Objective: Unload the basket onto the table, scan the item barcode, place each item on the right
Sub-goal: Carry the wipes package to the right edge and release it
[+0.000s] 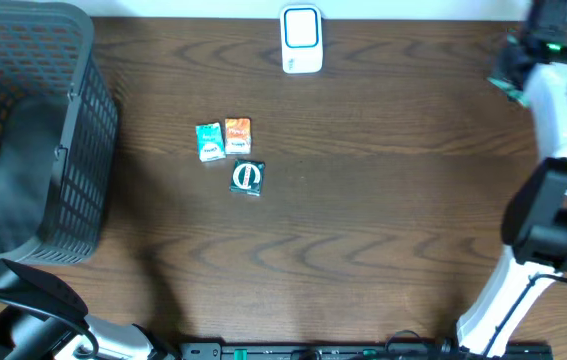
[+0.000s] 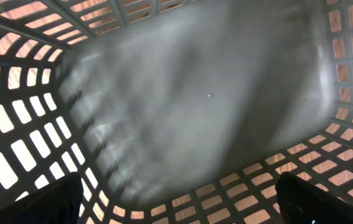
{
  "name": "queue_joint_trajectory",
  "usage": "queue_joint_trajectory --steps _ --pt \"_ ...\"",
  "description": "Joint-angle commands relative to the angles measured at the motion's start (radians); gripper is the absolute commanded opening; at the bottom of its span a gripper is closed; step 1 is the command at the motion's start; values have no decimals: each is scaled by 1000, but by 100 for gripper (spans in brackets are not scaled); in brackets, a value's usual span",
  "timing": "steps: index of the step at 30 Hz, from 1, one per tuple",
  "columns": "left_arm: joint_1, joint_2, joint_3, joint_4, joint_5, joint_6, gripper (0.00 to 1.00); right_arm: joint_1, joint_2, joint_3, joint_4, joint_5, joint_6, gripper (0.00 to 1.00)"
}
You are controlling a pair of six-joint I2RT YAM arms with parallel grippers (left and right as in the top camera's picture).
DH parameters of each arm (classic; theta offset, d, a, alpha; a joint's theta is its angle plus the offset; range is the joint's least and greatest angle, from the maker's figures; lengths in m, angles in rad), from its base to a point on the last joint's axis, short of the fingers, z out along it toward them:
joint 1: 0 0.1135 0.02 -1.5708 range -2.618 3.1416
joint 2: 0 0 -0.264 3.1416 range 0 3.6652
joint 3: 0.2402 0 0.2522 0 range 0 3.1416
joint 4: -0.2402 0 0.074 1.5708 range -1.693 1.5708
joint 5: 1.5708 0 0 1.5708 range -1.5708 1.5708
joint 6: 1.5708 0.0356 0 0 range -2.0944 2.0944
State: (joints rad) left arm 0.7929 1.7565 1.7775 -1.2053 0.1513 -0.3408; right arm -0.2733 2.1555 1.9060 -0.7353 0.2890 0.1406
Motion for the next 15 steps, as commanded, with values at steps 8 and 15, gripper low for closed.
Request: queue_joint_trajectory --steps 8,15 --pt "3 5 -2 -5 -3 -5 98 -183 7 -28 -84 -92 -14 99" --pt "3 5 -2 -5 -3 -5 98 -173 7 -116 -63 -251 -15 99"
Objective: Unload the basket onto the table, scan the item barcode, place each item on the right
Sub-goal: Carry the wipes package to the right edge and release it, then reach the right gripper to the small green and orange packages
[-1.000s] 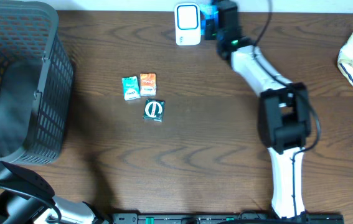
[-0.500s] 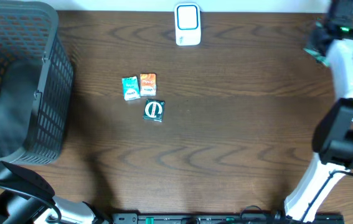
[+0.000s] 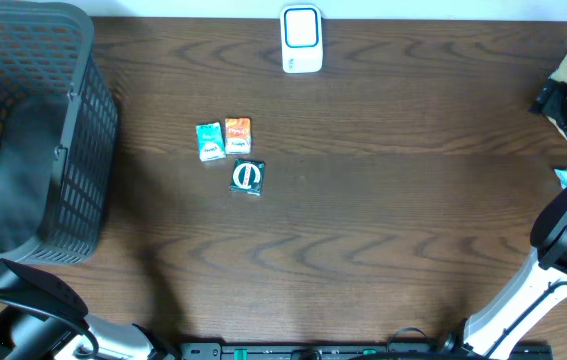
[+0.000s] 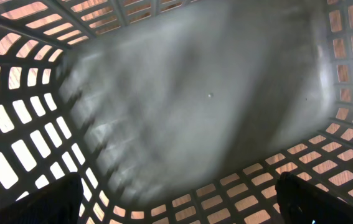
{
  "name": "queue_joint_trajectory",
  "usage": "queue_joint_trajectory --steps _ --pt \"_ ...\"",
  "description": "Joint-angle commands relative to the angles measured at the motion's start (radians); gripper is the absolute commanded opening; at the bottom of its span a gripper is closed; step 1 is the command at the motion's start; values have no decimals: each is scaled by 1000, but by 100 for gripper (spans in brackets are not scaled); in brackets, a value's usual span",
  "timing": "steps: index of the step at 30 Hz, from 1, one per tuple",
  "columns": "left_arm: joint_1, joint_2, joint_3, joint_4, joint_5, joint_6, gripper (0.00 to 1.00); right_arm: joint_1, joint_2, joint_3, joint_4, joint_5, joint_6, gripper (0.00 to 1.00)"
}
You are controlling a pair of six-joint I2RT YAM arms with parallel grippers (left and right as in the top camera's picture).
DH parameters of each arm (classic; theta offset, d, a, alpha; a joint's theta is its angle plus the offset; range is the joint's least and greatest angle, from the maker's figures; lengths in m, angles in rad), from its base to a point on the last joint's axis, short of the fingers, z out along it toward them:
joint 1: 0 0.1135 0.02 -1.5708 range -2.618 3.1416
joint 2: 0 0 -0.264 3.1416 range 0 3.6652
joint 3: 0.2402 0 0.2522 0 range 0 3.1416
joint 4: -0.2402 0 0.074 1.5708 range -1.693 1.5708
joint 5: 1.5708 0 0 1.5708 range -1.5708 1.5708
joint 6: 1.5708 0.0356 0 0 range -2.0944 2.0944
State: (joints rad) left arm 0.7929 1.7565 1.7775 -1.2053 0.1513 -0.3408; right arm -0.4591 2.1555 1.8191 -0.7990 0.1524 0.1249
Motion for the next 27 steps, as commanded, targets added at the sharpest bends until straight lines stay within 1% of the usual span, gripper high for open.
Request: queue_joint_trajectory --steps 1,4,7,8,12,14,15,17,18,19,20,24,27 --pt "3 5 -2 -5 -3 -5 98 17 7 -30 -6 -139 1 99" --pt "3 5 -2 -5 -3 -5 98 44 0 -29 -6 -269 1 99" --pt "3 5 -2 -5 -3 -5 98 97 -36 -29 11 -457 2 99" --pt "3 5 -2 -5 -3 -5 98 125 -60 -29 21 -550 2 99" --pt "3 5 -2 -5 -3 -5 98 210 -119 -29 45 -806 1 99" --pt "3 5 -2 -5 -3 -5 98 277 -140 -29 48 -923 1 99" --pt "3 5 -2 -5 -3 -5 98 310 -143 -29 48 -946 1 99" --pt "3 5 -2 -5 -3 -5 98 395 -140 -30 48 -936 0 99" --pt "3 5 -2 -5 -3 -5 98 409 -138 -32 48 -930 1 99" --pt "3 5 -2 -5 -3 -5 98 474 -127 -34 48 -888 1 99" --pt "3 5 -2 -5 -3 -5 98 596 -95 -34 47 -785 1 99" --pt "3 5 -2 -5 -3 -5 98 767 -24 -34 48 -640 2 99" --pt "3 5 -2 -5 -3 -5 98 873 37 -34 51 -587 2 98"
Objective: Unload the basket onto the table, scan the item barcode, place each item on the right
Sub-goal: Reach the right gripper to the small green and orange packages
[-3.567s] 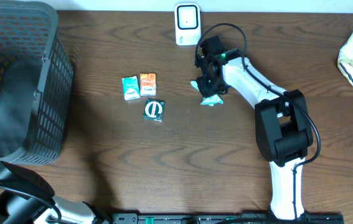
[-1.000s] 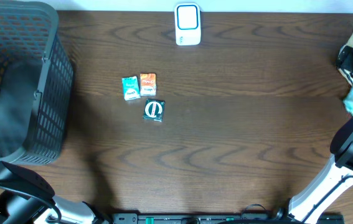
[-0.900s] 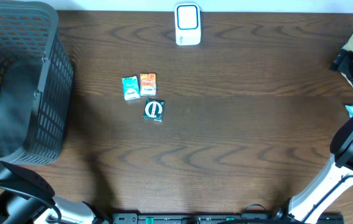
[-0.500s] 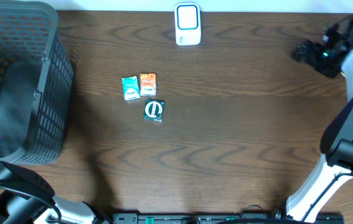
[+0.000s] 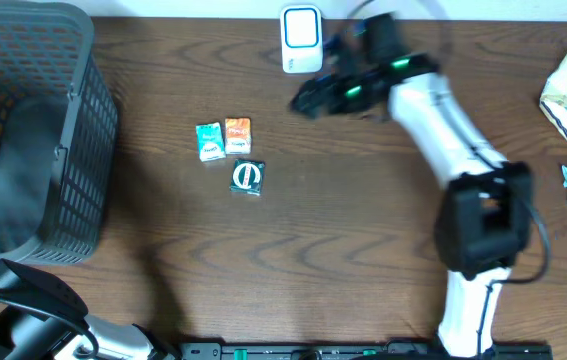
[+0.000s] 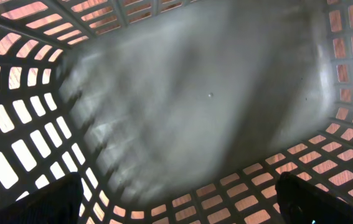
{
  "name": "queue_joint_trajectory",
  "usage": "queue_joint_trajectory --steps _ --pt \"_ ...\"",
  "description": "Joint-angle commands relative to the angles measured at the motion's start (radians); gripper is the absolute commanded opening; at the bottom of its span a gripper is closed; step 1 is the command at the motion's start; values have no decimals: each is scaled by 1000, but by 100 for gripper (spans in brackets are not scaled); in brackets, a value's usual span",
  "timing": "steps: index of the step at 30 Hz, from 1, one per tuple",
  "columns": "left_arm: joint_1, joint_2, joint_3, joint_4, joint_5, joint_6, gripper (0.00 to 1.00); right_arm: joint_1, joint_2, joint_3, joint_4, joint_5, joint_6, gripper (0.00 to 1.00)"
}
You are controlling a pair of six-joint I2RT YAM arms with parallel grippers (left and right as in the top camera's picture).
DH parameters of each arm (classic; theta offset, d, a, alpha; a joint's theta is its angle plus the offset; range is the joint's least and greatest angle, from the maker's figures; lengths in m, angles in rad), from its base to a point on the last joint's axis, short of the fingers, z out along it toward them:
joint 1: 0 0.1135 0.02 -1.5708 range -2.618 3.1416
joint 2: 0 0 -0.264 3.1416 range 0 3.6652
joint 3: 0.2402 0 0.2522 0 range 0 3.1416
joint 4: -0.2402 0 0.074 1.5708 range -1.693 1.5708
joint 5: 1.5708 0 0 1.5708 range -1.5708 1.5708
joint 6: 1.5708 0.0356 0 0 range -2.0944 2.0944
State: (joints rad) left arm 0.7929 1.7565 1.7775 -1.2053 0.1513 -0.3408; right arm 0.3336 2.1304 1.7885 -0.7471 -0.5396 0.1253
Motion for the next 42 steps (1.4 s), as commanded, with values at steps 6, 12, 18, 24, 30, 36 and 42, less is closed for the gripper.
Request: queue_joint_trajectory --steps 6,12,18,24,30,36,42 --pt "3 5 -2 -5 -3 -5 98 207 119 -4 103 219 2 96" --pt "3 5 -2 -5 -3 -5 98 268 120 -4 292 294 2 97" --pt "3 5 -2 -5 -3 -5 98 290 148 -4 325 510 176 98" --pt "3 5 -2 -5 -3 -5 98 291 234 -4 378 503 369 79" --pt "3 5 -2 -5 -3 -5 97 291 264 -4 454 410 394 65" --pt "3 5 -2 -5 -3 -5 98 295 264 -4 475 389 421 55" --pt "3 5 -2 -5 -3 -5 97 298 264 -4 544 195 447 51"
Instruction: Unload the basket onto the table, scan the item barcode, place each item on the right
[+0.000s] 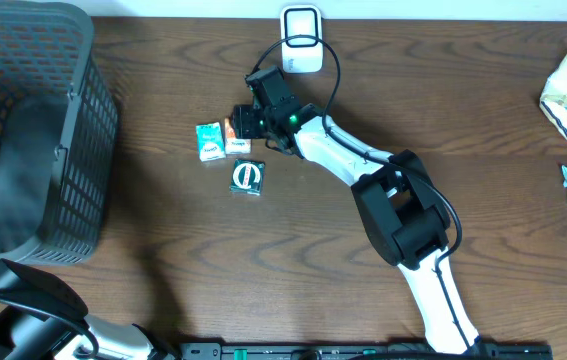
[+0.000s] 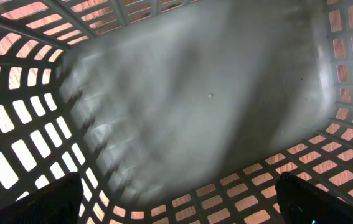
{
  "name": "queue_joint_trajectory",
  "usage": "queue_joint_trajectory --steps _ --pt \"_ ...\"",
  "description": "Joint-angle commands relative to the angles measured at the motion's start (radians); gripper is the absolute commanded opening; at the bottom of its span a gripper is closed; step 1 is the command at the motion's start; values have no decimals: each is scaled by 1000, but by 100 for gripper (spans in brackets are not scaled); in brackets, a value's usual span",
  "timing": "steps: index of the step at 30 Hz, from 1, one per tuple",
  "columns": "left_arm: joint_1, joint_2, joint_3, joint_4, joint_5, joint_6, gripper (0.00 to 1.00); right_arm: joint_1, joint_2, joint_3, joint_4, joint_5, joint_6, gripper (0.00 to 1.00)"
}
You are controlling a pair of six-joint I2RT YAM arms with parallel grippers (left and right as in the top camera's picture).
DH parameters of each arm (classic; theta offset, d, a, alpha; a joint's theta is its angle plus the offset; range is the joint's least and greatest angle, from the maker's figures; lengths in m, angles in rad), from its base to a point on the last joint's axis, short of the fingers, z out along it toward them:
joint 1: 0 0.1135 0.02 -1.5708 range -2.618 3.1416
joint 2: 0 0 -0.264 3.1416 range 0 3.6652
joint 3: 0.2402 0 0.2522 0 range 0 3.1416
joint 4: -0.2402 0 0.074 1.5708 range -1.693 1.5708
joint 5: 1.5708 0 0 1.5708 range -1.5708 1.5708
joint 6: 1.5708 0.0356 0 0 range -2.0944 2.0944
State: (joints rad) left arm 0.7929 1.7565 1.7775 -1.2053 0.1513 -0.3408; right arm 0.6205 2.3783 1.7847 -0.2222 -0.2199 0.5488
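Three small packets lie left of the table's middle: a teal one (image 1: 209,141), an orange one (image 1: 231,137) and a dark green one with a round logo (image 1: 248,177). The white barcode scanner (image 1: 301,38) stands at the far edge. My right gripper (image 1: 252,120) hangs over the orange packet's right side and covers part of it; its fingers do not show clearly. My left gripper (image 2: 176,208) is open inside the basket, with bare basket floor (image 2: 207,93) between its fingers (image 2: 36,199).
A large grey mesh basket (image 1: 73,110) fills the left end of the table. At the right edge lie a white snack bag and a pale teal wrapper. The right arm (image 1: 363,165) stretches across the middle.
My right gripper has moved from beside the scanner down and left onto the orange packet. The packets, the scanner and the left gripper are where they were.
The right arm was first at the far right edge, then there with the snack bag at its gripper. Later the bag and a teal wrapper lay at the right edge and the arm reached near the scanner. Now it is over the orange packet.
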Motion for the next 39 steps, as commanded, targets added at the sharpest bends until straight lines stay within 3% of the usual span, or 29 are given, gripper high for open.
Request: queue_joint_trajectory --steps 1,5,14,16,19,24,36,39 --pt "3 5 -2 -5 -3 -5 98 11 16 0 21 -136 24 51" --pt "3 5 -2 -5 -3 -5 98 11 16 0 -31 -138 35 45" --pt "3 5 -2 -5 -3 -5 98 13 23 0 -132 -55 34 46" --pt "3 5 -2 -5 -3 -5 98 15 29 0 -130 -55 34 40" --pt "3 5 -2 -5 -3 -5 98 16 30 0 -138 -54 34 2" --pt "3 5 -2 -5 -3 -5 98 -15 9 0 -162 -55 34 1" --pt "3 5 -2 -5 -3 -5 98 -137 -119 0 -431 -54 -63 1" --pt "3 5 -2 -5 -3 -5 98 -147 -158 0 -513 35 -94 1"
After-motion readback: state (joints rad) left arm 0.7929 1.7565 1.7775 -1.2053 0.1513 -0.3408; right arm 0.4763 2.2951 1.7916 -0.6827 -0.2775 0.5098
